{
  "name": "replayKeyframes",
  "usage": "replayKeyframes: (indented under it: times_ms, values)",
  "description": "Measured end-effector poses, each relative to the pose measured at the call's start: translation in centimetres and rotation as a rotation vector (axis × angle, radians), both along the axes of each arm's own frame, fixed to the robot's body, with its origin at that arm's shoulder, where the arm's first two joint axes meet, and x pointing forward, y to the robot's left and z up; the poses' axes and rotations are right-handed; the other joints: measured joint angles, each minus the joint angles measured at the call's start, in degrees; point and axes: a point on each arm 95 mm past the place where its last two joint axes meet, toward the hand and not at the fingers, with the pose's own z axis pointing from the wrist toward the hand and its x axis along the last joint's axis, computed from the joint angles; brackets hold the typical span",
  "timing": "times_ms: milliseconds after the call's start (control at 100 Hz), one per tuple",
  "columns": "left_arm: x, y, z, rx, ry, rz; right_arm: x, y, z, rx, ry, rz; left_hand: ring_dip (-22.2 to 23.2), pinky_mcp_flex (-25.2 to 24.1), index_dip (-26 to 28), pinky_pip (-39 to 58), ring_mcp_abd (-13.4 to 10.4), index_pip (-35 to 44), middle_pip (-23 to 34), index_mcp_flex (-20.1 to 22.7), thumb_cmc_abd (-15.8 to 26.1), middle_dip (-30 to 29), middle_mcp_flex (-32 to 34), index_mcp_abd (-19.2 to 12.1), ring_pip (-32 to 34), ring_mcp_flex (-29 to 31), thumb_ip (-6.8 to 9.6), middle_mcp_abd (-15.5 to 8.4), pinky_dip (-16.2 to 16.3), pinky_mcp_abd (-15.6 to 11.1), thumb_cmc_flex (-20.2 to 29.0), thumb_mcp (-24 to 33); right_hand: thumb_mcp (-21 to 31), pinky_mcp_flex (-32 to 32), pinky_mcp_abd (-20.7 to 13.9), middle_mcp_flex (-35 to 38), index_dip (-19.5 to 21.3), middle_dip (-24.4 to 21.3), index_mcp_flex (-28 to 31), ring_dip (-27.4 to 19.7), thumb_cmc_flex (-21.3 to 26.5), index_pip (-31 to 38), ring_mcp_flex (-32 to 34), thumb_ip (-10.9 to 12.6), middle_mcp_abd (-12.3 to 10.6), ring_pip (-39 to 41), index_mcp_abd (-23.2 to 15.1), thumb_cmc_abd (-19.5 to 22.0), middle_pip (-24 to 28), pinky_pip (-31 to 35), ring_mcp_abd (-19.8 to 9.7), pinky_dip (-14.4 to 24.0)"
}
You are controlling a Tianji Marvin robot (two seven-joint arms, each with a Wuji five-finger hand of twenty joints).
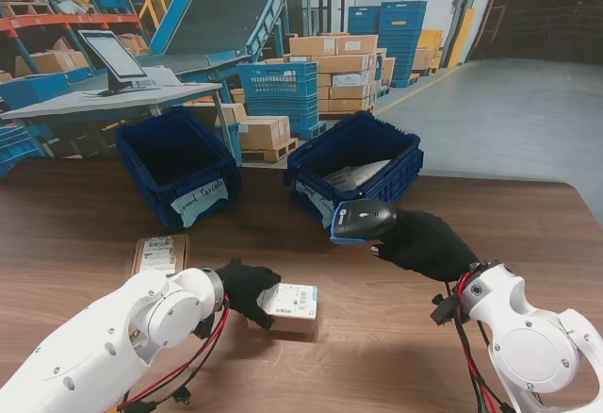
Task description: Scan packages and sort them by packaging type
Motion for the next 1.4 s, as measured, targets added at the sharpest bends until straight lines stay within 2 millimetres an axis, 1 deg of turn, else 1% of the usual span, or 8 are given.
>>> replayKeyframes:
  times_ms: [110, 320, 540, 680, 870, 1160, 1360, 1400]
  values:
    - [0.0, 0.0, 0.1, 0.008, -0.004, -0.004, 0.0, 0.0, 0.0, -0.003, -0.002, 0.000, -1.06, -0.20, -0.67, -1.26, 0.03, -0.01, -1.21, -1.46, 2.30, -0.60, -0.84, 0.03, -0.71, -2.53, 0.05, 0.16, 0.00, 0.00, 0.00, -1.87, 0.00, 0.00, 0.00, 0.00, 0.00, 0.00, 0.00, 0.00, 0.00, 0.00, 0.00, 0.00, 0.00, 0.00, 0.00, 0.00, 0.00, 0.00, 0.00, 0.00]
    - [-0.1, -0.1, 0.4, 0.025, 0.007, -0.005, 0.1, 0.0, 0.1, -0.010, -0.007, 0.000, -2.48, -0.82, -1.23, -2.36, 0.04, 0.05, -3.19, -2.44, 4.18, -0.69, -1.26, -0.05, -1.40, -2.58, 0.13, 0.54, 0.01, 0.00, 0.66, -4.47, 0.00, 0.00, 0.00, 0.00, 0.00, 0.00, 0.00, 0.00, 0.00, 0.00, 0.00, 0.00, 0.00, 0.00, 0.00, 0.00, 0.00, 0.00, 0.00, 0.00]
    - [-0.1, -0.1, 0.5, 0.043, 0.009, -0.015, 0.3, 0.1, 0.4, -0.016, -0.015, 0.003, -3.26, -1.04, -1.23, -3.41, 0.04, -0.04, -4.57, -3.02, 7.75, -0.73, -2.00, 0.04, -1.40, -2.58, 0.29, 0.71, 0.07, 0.00, 1.90, -10.33, 0.00, 0.00, 0.00, 0.00, 0.00, 0.00, 0.00, 0.00, 0.00, 0.00, 0.00, 0.00, 0.00, 0.00, 0.00, 0.00, 0.00, 0.00, 0.00, 0.00]
    - [-0.2, 0.0, 0.5, 0.052, 0.035, -0.019, 0.4, 0.1, 0.6, -0.019, -0.020, 0.003, -4.11, -1.64, -1.27, -4.80, 0.05, -0.59, -5.09, -5.44, 12.10, -1.64, -4.16, 0.05, -2.69, -5.48, 0.41, 0.76, 0.07, 0.00, 2.86, -15.11, 0.00, 0.00, 0.00, 0.00, 0.00, 0.00, 0.00, 0.00, 0.00, 0.00, 0.00, 0.00, 0.00, 0.00, 0.00, 0.00, 0.00, 0.00, 0.00, 0.00]
    - [-0.2, 0.0, 0.7, 0.048, 0.056, -0.023, 0.5, 0.2, 0.7, -0.022, -0.026, 0.002, -4.92, -2.96, -1.27, -5.62, 0.06, -0.73, -5.82, -7.81, 15.61, -2.25, -6.23, -0.34, -4.02, -7.85, 0.56, 0.80, 0.07, 0.00, 2.64, -16.35, 0.00, 0.00, 0.00, 0.00, 0.00, 0.00, 0.00, 0.00, 0.00, 0.00, 0.00, 0.00, 0.00, 0.00, 0.00, 0.00, 0.00, 0.00, 0.00, 0.00]
    - [0.0, 0.2, 1.1, 0.045, 0.052, -0.016, 0.6, 0.4, 1.2, -0.034, -0.030, 0.001, -5.66, -2.99, -1.27, -6.22, 0.07, -0.56, -5.83, -8.22, 16.13, -2.87, -6.23, -0.37, -4.10, -7.56, 0.57, 0.81, 0.07, 0.00, 2.60, -16.35, 0.00, 0.00, 0.00, 0.00, 0.00, 0.00, 0.00, 0.00, 0.00, 0.00, 0.00, 0.00, 0.00, 0.00, 0.00, 0.00, 0.00, 0.00, 0.00, 0.00]
    - [0.2, 0.6, 2.6, -0.007, 0.003, 0.052, 1.2, 0.3, 1.7, -0.078, -0.029, 0.000, -6.09, -2.99, -1.27, -6.22, 0.07, -0.54, -5.83, -8.21, 16.13, -2.88, -6.23, -0.37, -4.10, -7.56, 0.60, 0.81, 0.07, 0.00, 2.69, -16.93, 0.00, 0.00, 0.00, 0.00, 0.00, 0.00, 0.00, 0.00, 0.00, 0.00, 0.00, 0.00, 0.00, 0.00, 0.01, 0.00, 0.00, 0.00, 0.00, 0.00]
    - [0.2, 0.7, 3.0, -0.023, -0.009, 0.065, 1.3, 0.3, 1.9, -0.103, -0.036, -0.003, -6.10, -2.99, -1.27, -6.22, 0.07, -0.53, -5.83, -8.21, 16.13, -2.88, -6.23, -0.37, -4.10, -7.56, 1.31, 0.81, 0.07, 0.00, 2.69, -16.93, 0.00, 0.00, 0.00, 0.00, 0.00, 0.00, 0.00, 0.00, 0.00, 0.00, 0.00, 0.00, 0.00, 0.00, 0.01, 0.00, 0.00, 0.00, 0.00, 0.00]
